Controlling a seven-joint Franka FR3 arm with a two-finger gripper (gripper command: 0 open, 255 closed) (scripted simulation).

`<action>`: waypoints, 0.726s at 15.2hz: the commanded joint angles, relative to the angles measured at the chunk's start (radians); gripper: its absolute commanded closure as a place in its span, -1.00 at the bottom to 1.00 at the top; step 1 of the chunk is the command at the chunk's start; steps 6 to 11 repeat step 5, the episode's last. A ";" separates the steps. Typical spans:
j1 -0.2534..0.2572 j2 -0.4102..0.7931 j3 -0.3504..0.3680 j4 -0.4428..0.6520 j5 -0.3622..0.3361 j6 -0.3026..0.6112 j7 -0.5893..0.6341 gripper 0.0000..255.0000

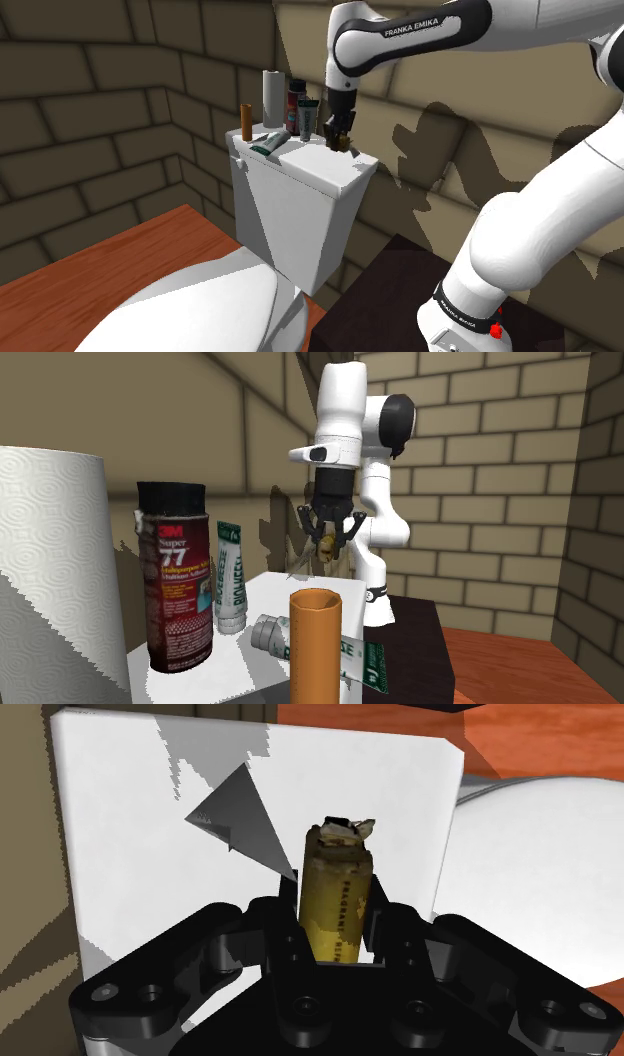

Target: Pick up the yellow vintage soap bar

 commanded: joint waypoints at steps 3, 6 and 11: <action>0.000 -0.004 0.000 0.049 0.001 -0.053 -0.007 1.00; 0.000 -0.005 0.000 0.051 0.001 -0.055 -0.007 1.00; 0.000 -0.005 0.000 0.051 0.001 -0.055 -0.007 1.00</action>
